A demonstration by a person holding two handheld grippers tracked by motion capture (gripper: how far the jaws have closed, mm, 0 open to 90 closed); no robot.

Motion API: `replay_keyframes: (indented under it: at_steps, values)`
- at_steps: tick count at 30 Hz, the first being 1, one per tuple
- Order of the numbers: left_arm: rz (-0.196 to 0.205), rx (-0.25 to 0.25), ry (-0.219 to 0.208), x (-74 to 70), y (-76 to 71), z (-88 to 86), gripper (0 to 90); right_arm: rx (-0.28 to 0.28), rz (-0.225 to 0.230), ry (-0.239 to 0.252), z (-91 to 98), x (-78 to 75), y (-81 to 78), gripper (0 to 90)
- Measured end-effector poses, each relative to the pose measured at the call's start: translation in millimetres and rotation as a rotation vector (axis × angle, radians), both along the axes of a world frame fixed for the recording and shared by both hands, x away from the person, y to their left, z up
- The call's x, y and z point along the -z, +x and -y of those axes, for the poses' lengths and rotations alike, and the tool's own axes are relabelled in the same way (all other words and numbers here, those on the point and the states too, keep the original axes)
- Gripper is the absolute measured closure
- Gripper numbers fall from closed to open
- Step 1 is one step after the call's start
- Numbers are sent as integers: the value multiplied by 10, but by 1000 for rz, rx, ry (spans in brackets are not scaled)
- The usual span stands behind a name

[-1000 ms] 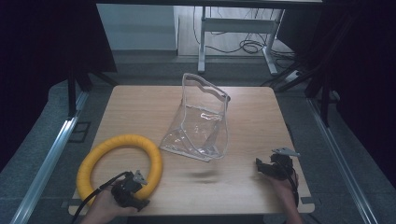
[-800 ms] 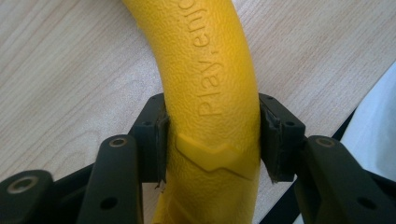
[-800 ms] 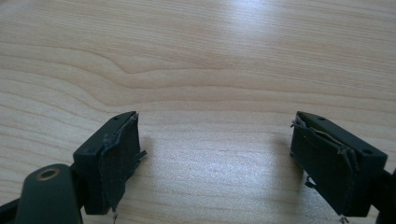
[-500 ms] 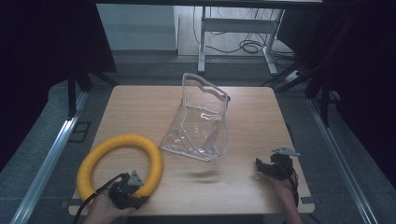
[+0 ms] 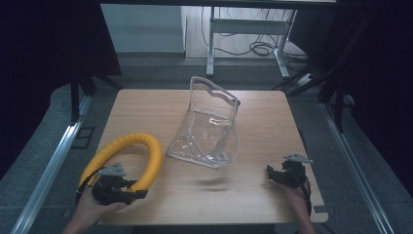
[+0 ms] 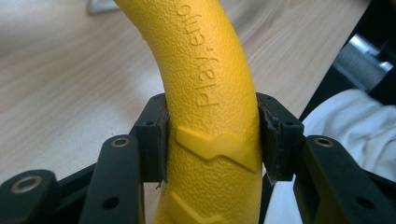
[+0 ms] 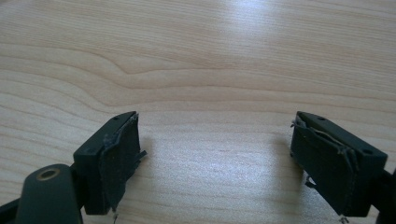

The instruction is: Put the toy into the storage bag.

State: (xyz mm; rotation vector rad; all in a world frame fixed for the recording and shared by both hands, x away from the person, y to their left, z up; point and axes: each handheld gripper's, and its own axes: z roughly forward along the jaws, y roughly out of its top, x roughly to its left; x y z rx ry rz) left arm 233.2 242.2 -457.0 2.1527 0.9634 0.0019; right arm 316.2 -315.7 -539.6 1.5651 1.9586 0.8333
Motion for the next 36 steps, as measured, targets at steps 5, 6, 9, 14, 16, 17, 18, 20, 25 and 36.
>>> replay_keyframes:
  at_steps: [5, 6, 9, 14, 16, 17, 18, 20, 25, 36]
  values:
    - [-14, -3, -88, -145, 76, -136, 511, 0, 0, 0, -1, 0, 0, 161]
    - [-15, -4, -107, -171, 96, -167, 511, 1, -1, 2, -2, -1, 0, 161]
    - [-17, -19, -159, -275, 162, -265, 511, 1, 0, 2, -2, -1, 0, 161]
    - [4, -38, -187, -370, 206, -324, 511, 1, -1, 3, -2, -1, 0, 161]
    - [12, -44, -208, -407, 225, -351, 511, 2, -1, 4, -2, -1, 0, 161]
    - [17, -47, -217, -424, 234, -363, 512, 1, -1, 2, -1, -1, 0, 161]
    - [21, -49, -224, -439, 243, -374, 512, 2, -1, 4, -2, -1, 0, 161]
    - [33, -57, -233, -473, 254, -392, 512, 2, -1, 3, -2, -1, 0, 161]
    - [72, -75, -246, -533, 276, -401, 512, 2, -1, 3, -2, -1, 0, 161]
    - [179, -114, -312, -744, 241, -447, 508, 2, -1, 2, -1, -1, 0, 161]
